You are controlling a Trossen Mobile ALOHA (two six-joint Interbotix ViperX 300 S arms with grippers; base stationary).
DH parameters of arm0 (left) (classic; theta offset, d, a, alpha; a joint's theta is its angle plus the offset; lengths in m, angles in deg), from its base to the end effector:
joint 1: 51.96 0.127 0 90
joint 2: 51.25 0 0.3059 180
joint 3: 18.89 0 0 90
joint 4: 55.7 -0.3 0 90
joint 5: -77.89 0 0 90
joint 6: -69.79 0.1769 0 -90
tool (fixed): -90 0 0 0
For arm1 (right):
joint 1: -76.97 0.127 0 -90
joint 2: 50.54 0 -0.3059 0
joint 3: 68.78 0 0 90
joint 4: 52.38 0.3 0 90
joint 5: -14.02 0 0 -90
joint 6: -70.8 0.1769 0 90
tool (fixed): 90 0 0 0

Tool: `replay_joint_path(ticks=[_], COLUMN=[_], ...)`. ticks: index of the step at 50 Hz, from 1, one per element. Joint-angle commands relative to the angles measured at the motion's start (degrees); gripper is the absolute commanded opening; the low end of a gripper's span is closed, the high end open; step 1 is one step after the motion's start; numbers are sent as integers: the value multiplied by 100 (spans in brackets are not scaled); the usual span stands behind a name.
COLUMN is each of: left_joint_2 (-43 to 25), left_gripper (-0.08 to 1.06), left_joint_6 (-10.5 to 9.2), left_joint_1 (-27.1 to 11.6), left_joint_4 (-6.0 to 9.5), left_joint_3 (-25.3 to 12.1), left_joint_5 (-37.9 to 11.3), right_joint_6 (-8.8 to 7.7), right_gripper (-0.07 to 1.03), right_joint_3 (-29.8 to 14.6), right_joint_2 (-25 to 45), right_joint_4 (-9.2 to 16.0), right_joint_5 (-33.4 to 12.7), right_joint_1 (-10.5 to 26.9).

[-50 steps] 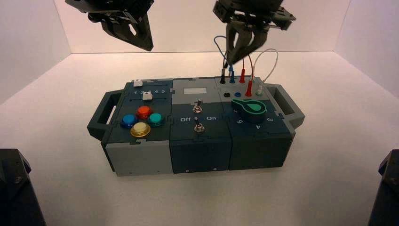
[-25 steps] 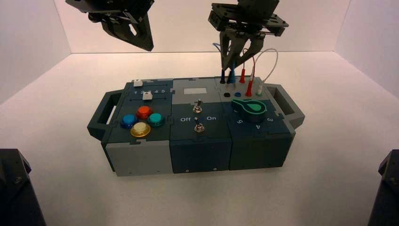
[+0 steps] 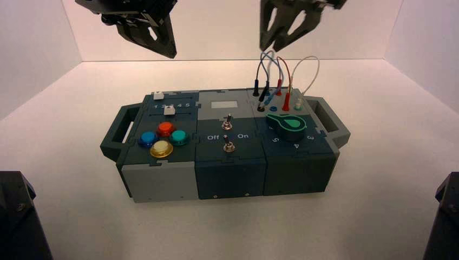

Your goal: Pull the blue wire.

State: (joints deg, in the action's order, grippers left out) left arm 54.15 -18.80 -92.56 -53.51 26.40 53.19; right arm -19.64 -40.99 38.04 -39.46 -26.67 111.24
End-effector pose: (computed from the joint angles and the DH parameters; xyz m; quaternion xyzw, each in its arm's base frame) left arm 0.2118 -0.1853 0.1283 0.1514 0.4328 -0.3128 0.8318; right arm 0.2594 0.2079 0.1393 -0.0581 0.5564 0.2596 0.7872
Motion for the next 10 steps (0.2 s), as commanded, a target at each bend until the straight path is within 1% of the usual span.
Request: replay_joint_path(ticks=[1,7,10], left_joint_2=[105,114,123], left_gripper=[-3,-3,-3], left_joint_6=[53,53,53], left_joint_1=[-18,-18,-18], left_joint_4=[-18,-18,-18], left_joint_3=[-176,-185,-185], left_joint_5=[26,26,35], right_joint_6=[-9,-9,-35], right_gripper=[39,39,39], right_joint_3=[70,211,272], right_joint_2=[-325,-396,-404], right_joint_4=[26,26,26], right_joint_5=[0,0,0], right_joint_1=[18,26,26])
